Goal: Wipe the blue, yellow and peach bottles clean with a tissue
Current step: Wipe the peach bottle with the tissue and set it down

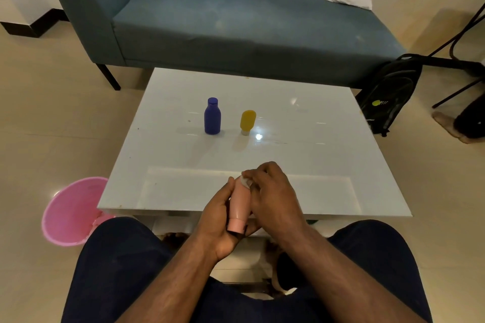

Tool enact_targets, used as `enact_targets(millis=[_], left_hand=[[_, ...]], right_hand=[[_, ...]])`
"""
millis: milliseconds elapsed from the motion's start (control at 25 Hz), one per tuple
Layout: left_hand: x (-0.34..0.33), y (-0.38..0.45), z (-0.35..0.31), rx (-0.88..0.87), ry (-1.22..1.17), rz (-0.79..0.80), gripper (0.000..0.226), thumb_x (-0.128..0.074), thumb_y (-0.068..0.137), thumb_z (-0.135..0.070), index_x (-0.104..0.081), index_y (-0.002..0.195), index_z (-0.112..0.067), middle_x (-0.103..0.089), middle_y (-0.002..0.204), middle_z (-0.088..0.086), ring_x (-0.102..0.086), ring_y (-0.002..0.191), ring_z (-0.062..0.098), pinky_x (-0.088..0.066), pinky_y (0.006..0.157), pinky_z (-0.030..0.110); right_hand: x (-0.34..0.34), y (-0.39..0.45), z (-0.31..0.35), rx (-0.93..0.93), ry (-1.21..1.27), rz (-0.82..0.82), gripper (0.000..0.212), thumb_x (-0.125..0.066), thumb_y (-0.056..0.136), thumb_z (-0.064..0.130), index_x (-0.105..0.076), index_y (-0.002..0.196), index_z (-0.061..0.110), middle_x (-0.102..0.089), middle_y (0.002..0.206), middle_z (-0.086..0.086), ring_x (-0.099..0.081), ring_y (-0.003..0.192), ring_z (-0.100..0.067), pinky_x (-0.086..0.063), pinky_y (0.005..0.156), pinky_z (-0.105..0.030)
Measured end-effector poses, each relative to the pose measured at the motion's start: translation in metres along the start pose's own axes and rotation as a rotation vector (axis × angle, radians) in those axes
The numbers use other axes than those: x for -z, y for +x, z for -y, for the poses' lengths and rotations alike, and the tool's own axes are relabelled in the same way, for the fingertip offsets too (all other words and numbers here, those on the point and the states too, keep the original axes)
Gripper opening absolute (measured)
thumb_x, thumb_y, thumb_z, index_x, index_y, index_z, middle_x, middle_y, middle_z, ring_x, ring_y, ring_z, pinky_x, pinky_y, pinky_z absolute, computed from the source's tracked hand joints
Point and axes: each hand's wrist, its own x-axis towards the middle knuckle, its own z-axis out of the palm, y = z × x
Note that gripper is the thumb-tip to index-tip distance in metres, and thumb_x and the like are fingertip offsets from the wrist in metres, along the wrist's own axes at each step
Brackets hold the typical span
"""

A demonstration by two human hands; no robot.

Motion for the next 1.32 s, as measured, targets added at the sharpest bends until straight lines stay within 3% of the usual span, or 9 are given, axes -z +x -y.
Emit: enact_targets(millis=[240,400,560,640,800,960,1080,1200,1320], left_hand=[[0.004,0.002,-0.002,-0.011,-0.008,-0.024,0.051,-0.05,0.099,-0.052,-0.065,0.132,-0.017,-0.071,0.124,0.014,-0.07,0.109,0.029,-0.057,0.081,0.043],[0.003,0.003,0.0,-0.005,0.071,-0.07,0.06,-0.062,0.087,-0.056,-0.064,0.126,-0.011,-0.072,0.104,0.017,-0.066,0.08,0.026,-0.052,0.061,0.034],[0.006,0.005,-0.001,-0.024,0.024,-0.042,0.055,-0.051,0.095,-0.058,-0.068,0.128,-0.016,-0.071,0.123,0.016,-0.067,0.113,0.032,-0.053,0.09,0.046],[0.007,0.005,-0.001,-0.019,0.009,-0.029,0.056,-0.049,0.096,-0.059,-0.068,0.129,-0.017,-0.07,0.126,0.017,-0.065,0.118,0.033,-0.052,0.096,0.048],[0.005,0.004,-0.001,-0.023,0.077,-0.06,0.06,-0.052,0.093,-0.063,-0.066,0.126,-0.015,-0.073,0.11,0.015,-0.068,0.089,0.027,-0.053,0.064,0.034],[0.007,0.004,0.0,-0.037,0.043,-0.045,0.063,-0.04,0.098,-0.064,-0.066,0.129,-0.015,-0.071,0.123,0.015,-0.07,0.11,0.03,-0.054,0.088,0.044],[0.004,0.004,-0.001,-0.041,0.05,-0.045,0.062,-0.039,0.097,-0.065,-0.069,0.123,-0.017,-0.074,0.114,0.013,-0.074,0.097,0.028,-0.056,0.075,0.04],[0.006,0.007,0.001,-0.071,0.094,-0.079,0.059,-0.043,0.095,-0.066,-0.067,0.118,-0.017,-0.074,0.1,0.013,-0.07,0.079,0.025,-0.051,0.06,0.032],[0.009,0.007,0.0,-0.063,0.072,-0.072,0.065,-0.038,0.096,-0.067,-0.067,0.123,-0.016,-0.075,0.111,0.013,-0.074,0.096,0.028,-0.056,0.074,0.04]], right_hand=[[0.001,-0.022,0.017,0.151,-0.015,0.088,0.025,-0.062,0.085,0.015,-0.068,0.109,0.017,-0.06,0.102,-0.002,-0.055,0.092,-0.016,-0.051,0.077,-0.028],[0.0,0.007,-0.002,0.005,0.024,-0.018,0.027,-0.055,0.09,0.009,-0.067,0.113,0.016,-0.057,0.105,0.0,-0.054,0.097,-0.016,-0.05,0.086,-0.033],[0.0,-0.024,0.021,0.112,-0.002,0.043,0.027,-0.06,0.087,0.013,-0.066,0.113,0.018,-0.059,0.107,-0.001,-0.053,0.098,-0.015,-0.05,0.082,-0.029],[0.001,-0.029,0.022,0.157,-0.012,0.089,0.027,-0.062,0.084,0.012,-0.067,0.11,0.017,-0.061,0.105,-0.002,-0.053,0.096,-0.017,-0.051,0.079,-0.031],[0.0,-0.001,0.002,0.034,-0.027,-0.012,0.025,-0.061,0.088,0.011,-0.066,0.112,0.014,-0.057,0.109,-0.003,-0.052,0.1,-0.017,-0.05,0.086,-0.032],[-0.007,-0.025,0.026,0.138,-0.066,0.071,0.027,-0.07,0.078,0.007,-0.069,0.104,0.012,-0.061,0.103,-0.005,-0.053,0.095,-0.019,-0.047,0.084,-0.026],[-0.004,-0.018,0.015,0.195,-0.1,0.077,0.034,-0.074,0.071,0.006,-0.07,0.103,0.015,-0.062,0.102,-0.001,-0.053,0.094,-0.018,-0.045,0.081,-0.023],[-0.002,0.0,-0.001,0.074,-0.06,0.017,0.035,-0.071,0.075,0.005,-0.068,0.109,0.014,-0.06,0.107,-0.002,-0.052,0.099,-0.02,-0.046,0.081,-0.026],[-0.011,-0.019,0.017,0.124,-0.122,0.071,0.034,-0.07,0.078,0.01,-0.066,0.111,0.016,-0.059,0.108,0.0,-0.05,0.099,-0.017,-0.049,0.08,-0.028]])
